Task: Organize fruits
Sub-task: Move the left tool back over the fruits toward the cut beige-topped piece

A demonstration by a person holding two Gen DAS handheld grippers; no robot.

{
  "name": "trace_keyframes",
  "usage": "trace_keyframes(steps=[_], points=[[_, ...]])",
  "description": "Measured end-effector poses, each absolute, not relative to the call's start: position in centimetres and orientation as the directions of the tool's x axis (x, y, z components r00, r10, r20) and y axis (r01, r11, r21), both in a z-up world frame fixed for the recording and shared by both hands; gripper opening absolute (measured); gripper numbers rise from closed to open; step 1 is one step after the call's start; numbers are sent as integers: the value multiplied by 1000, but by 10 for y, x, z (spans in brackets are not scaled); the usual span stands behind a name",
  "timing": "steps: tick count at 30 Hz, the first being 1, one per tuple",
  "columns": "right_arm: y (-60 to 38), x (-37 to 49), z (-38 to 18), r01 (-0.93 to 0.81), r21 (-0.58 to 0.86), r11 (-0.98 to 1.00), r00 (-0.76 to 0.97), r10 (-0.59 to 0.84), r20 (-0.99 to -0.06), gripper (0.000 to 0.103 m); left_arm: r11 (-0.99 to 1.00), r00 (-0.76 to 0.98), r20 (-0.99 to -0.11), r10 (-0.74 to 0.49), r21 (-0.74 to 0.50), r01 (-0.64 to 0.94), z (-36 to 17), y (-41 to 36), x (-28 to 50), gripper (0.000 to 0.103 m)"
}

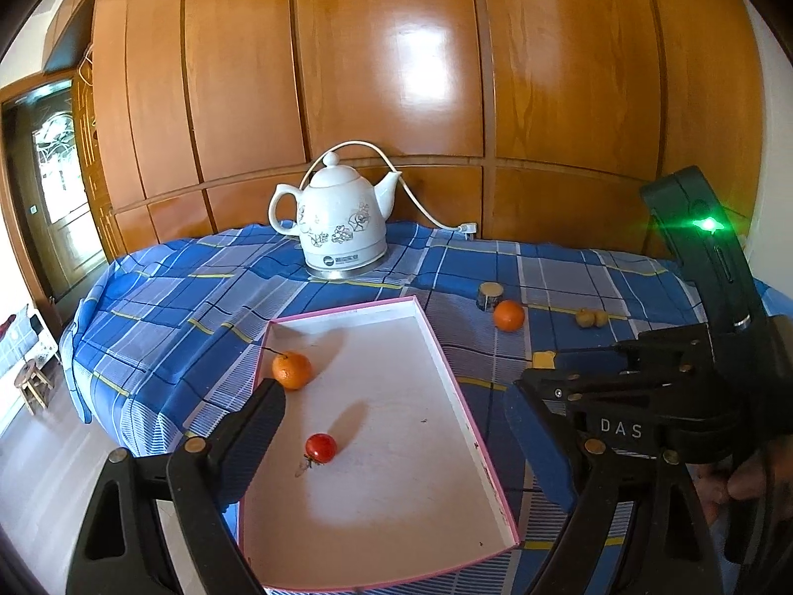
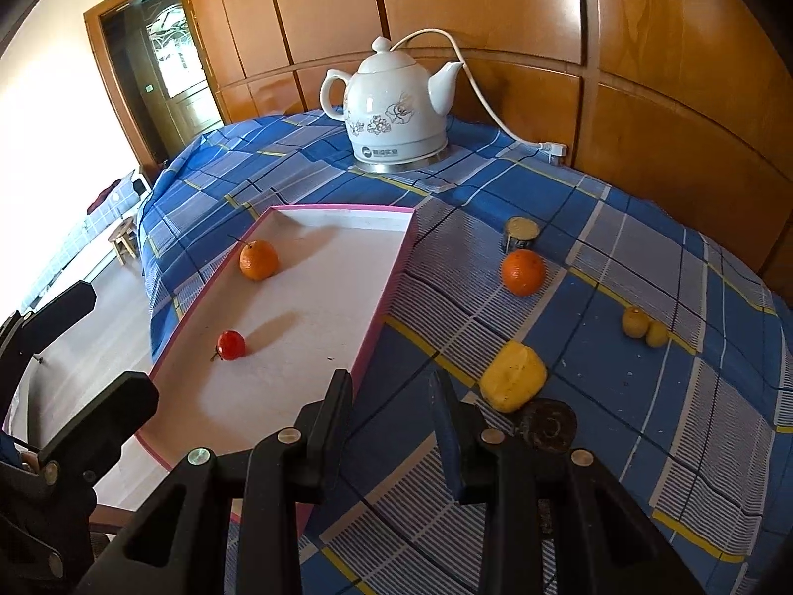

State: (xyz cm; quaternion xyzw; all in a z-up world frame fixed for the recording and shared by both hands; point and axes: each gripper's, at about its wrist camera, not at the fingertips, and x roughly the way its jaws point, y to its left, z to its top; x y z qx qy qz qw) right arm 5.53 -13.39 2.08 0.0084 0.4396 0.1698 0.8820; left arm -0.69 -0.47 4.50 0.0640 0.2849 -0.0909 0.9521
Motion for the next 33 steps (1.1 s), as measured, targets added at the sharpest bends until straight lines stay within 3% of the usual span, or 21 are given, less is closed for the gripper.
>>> trace_keyframes(steps=[11, 22, 33], points=[[-145, 49, 24, -276, 112, 955, 585, 259, -768, 32, 970, 799, -584, -146, 73, 231, 36, -15, -3, 91], [-170, 36, 36, -206, -47, 977, 656, 102, -748, 34, 968, 765, -624, -159, 55, 246, 25, -22, 4, 91], [-197, 22, 59, -42, -171, 984, 749, -83, -657, 34, 960, 756, -632, -172, 65, 273, 25, -38, 6, 91]])
